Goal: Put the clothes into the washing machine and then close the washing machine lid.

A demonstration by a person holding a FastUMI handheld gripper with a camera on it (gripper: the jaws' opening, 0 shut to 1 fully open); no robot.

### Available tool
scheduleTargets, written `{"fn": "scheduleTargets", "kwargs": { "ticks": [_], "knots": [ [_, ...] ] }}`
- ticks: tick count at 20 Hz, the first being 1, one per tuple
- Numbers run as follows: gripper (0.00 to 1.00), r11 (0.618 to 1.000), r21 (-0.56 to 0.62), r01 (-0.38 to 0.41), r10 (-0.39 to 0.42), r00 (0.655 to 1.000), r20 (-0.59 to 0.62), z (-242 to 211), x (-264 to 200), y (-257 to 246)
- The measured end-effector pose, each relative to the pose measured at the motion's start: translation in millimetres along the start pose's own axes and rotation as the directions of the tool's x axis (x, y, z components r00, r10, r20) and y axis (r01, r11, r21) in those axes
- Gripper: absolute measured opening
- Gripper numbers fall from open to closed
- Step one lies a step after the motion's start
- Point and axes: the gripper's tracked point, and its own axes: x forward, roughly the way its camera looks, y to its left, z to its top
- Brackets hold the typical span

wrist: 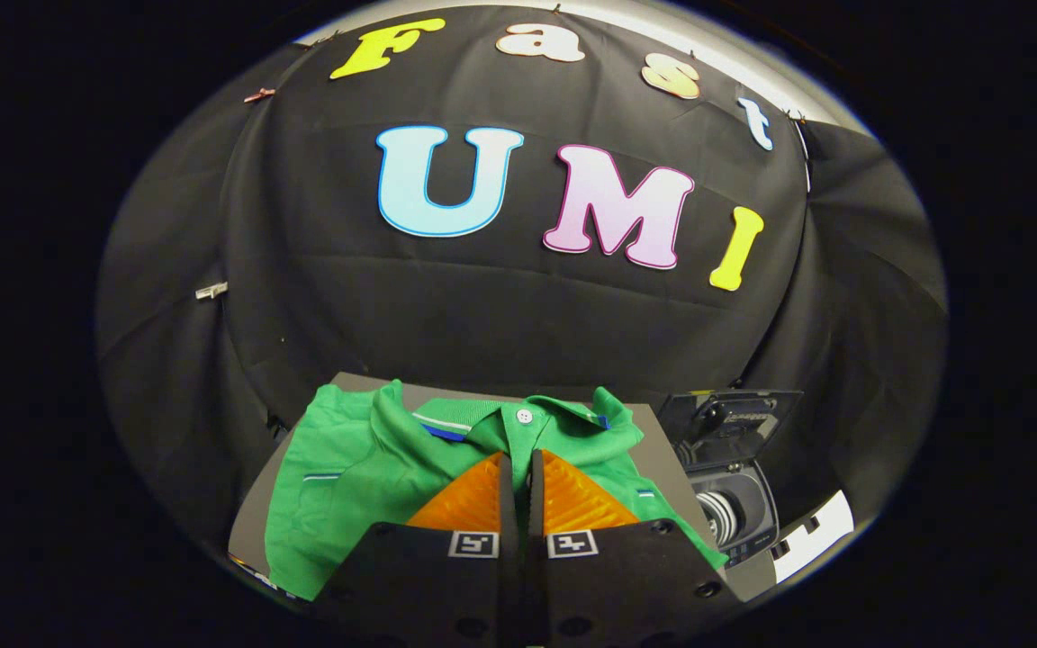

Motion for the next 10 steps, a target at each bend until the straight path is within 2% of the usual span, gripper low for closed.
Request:
{"fn": "scheduleTargets", "kwargs": {
  "ticks": [2,6,10],
  "knots": [
    [0.05,0.999,-0.022,0.023,-0.023,1.0,0.013,1,-2,-2],
    [0.05,1.0,-0.004,0.021,-0.021,0.999,0.032,7,-1,-5],
    [0.05,0.999,0.033,-0.029,0.027,0.997,0.066,22,-9,-20]
  ]
}}
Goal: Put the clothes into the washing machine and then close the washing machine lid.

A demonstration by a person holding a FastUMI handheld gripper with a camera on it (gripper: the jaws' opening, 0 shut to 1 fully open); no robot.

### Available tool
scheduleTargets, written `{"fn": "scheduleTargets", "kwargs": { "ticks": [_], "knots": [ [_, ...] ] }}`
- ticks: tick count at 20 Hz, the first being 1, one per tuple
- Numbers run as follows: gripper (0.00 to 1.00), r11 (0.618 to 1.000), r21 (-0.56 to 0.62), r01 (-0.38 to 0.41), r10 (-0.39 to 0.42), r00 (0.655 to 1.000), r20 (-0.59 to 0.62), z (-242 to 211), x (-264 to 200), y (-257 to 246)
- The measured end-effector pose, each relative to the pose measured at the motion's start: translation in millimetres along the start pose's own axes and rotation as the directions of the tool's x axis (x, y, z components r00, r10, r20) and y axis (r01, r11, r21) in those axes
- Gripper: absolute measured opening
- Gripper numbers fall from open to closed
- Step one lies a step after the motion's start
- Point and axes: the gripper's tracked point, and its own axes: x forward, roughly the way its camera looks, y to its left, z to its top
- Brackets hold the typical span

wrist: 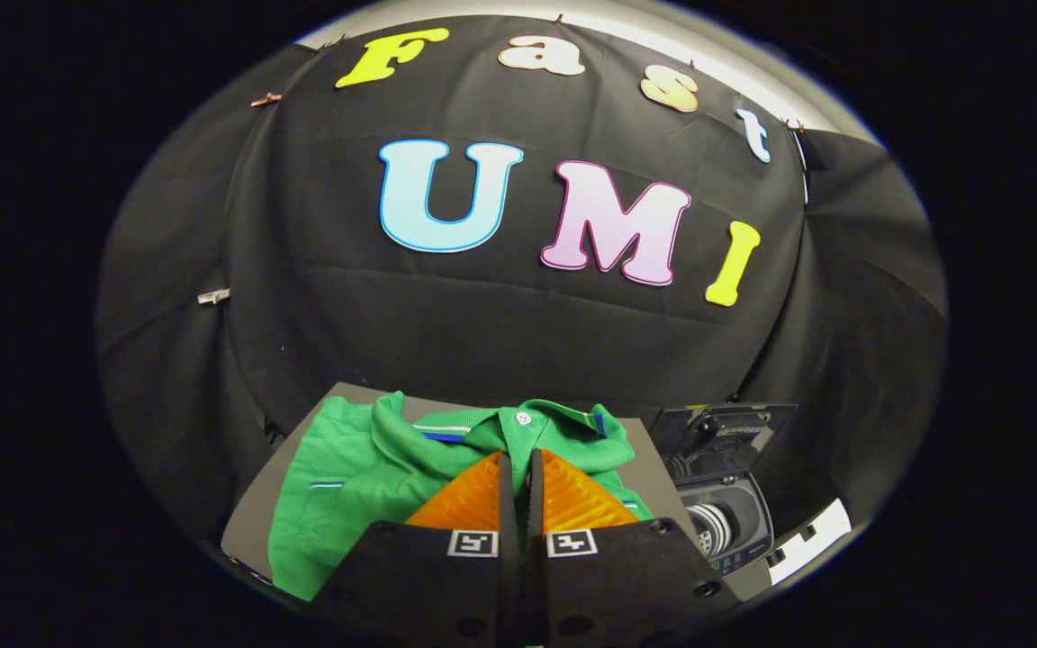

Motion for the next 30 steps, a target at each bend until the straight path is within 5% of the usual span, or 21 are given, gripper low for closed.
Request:
{"fn": "scheduleTargets", "kwargs": {
  "ticks": [7,16,22,30],
  "knots": [
    [0.05,0.997,0.062,-0.045,0.043,0.998,0.041,22,-14,-56],
    [0.05,0.997,0.073,-0.002,-0.002,0.999,0.05,27,-12,-185],
    [0.05,0.994,0.095,0.054,-0.054,0.999,-0.005,-6,0,-289],
    [0.05,0.992,0.067,0.105,-0.097,0.989,-0.113,-55,34,-362]
  ]
}}
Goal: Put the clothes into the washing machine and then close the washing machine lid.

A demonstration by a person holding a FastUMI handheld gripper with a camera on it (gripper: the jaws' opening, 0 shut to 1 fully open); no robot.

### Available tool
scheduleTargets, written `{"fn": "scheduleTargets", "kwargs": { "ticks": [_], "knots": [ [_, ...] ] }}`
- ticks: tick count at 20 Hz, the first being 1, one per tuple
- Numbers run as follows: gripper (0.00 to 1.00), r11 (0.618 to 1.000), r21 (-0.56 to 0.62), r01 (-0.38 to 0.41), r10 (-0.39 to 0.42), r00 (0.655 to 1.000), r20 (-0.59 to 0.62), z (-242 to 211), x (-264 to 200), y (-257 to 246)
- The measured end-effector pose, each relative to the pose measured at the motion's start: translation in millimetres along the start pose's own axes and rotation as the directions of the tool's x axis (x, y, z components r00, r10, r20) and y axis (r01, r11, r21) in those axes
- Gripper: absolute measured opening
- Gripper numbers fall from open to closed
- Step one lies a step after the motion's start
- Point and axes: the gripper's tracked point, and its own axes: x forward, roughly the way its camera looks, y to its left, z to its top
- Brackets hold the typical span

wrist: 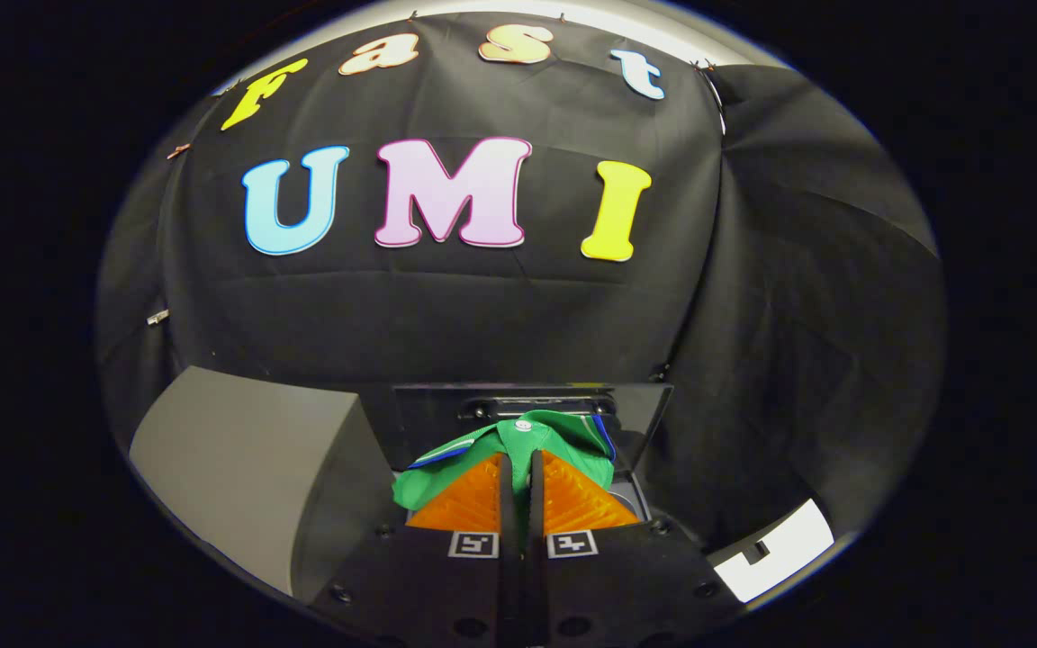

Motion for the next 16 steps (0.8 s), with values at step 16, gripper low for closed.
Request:
{"fn": "scheduleTargets", "kwargs": {
  "ticks": [16],
  "knots": [
    [0.05,0.998,-0.041,0.053,-0.06,0.974,-0.217,-127,100,-20]
  ]
}}
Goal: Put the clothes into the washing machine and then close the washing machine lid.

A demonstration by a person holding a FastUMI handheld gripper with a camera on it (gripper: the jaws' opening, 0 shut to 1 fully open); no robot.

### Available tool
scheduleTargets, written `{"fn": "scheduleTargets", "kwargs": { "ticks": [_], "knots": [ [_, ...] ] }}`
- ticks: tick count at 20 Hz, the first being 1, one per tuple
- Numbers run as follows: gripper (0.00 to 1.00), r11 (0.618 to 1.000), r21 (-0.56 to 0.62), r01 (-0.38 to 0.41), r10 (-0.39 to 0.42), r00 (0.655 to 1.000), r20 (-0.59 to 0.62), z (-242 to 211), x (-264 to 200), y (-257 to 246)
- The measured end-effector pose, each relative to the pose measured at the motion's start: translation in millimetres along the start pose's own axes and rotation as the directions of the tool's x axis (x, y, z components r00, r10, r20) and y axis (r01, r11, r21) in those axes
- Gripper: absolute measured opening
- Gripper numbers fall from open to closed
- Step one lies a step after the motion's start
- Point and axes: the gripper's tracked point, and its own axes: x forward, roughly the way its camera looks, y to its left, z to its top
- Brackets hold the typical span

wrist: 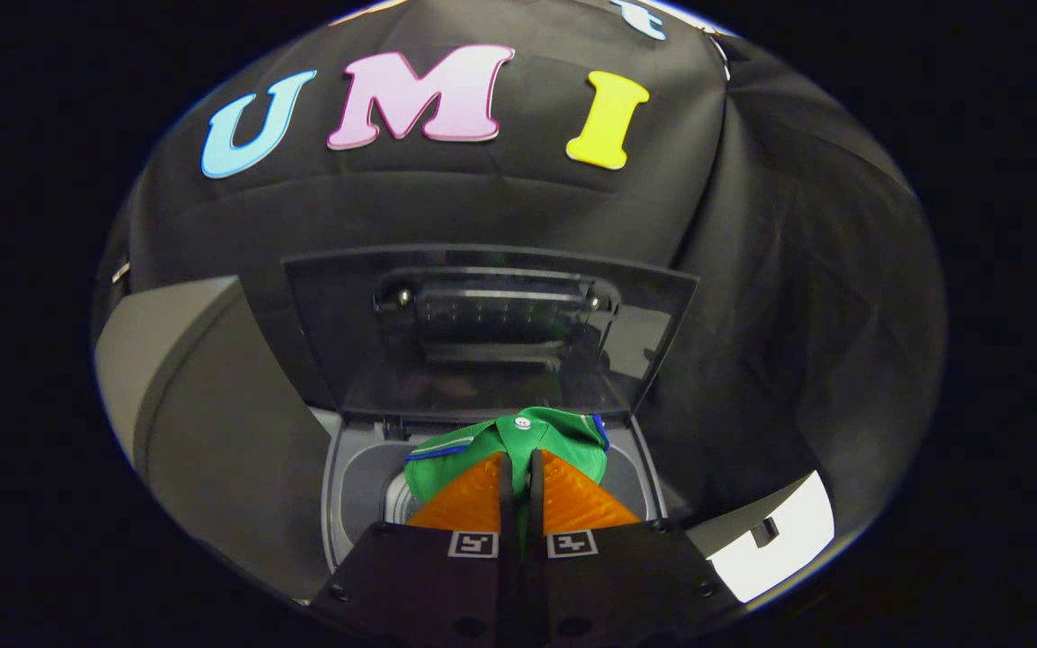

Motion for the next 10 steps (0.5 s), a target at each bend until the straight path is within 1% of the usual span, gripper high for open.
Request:
{"fn": "scheduleTargets", "kwargs": {
  "ticks": [4,10],
  "knots": [
    [0.05,1.0,-0.011,-0.028,0.027,0.997,-0.074,-35,36,9],
    [0.05,0.999,-0.009,-0.043,0.041,0.988,-0.147,-74,85,15]
  ]
}}
